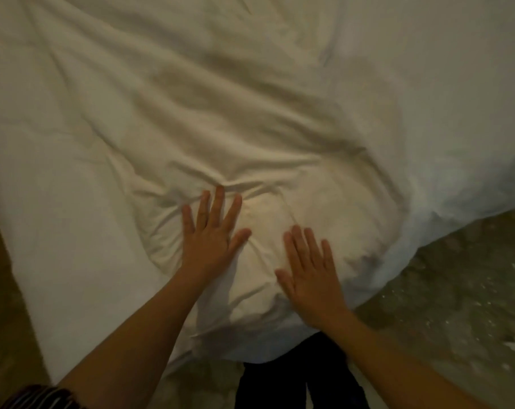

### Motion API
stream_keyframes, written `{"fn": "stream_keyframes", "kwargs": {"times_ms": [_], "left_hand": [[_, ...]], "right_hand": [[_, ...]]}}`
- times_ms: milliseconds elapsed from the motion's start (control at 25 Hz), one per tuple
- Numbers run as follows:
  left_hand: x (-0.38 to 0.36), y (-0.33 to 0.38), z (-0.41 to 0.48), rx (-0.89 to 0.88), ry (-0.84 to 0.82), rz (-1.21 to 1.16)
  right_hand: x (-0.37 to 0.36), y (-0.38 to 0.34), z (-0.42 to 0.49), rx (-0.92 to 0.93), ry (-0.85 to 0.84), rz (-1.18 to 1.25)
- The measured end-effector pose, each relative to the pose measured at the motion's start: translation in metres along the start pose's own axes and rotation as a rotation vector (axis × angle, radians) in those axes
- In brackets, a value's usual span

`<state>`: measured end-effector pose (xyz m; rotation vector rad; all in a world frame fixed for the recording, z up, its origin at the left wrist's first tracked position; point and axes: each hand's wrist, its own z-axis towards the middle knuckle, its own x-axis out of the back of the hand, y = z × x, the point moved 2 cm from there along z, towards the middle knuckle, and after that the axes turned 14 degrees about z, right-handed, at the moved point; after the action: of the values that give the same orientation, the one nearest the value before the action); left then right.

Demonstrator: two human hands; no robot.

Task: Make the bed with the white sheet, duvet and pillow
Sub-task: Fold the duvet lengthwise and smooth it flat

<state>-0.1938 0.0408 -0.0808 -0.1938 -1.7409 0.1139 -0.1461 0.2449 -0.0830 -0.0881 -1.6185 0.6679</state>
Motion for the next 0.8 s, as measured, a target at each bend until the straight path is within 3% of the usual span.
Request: {"fn": "stream_keyframes", "kwargs": {"times_ms": [160, 400, 640, 800], "left_hand": [[0.003, -0.003, -0.015, -0.091, -0.039, -0.007], [0.014, 0.008, -0.058, -0.483, 0.058, 0.087], [0.034, 0.057, 0.037, -0.989, 0.190, 0.199], [0.050, 0.082, 0.147, -1.158, 0.338, 0.194]], "right_hand": [[0.001, -0.001, -0.007, -0.087, -0.003, 0.041], [0.013, -0.016, -0.049, -0.316, 0.049, 0.210], [0.014, -0.009, 0.006, -0.359, 0.251, 0.171], [0.024, 0.066, 0.063, -0.307, 0.281, 0.073]]}}
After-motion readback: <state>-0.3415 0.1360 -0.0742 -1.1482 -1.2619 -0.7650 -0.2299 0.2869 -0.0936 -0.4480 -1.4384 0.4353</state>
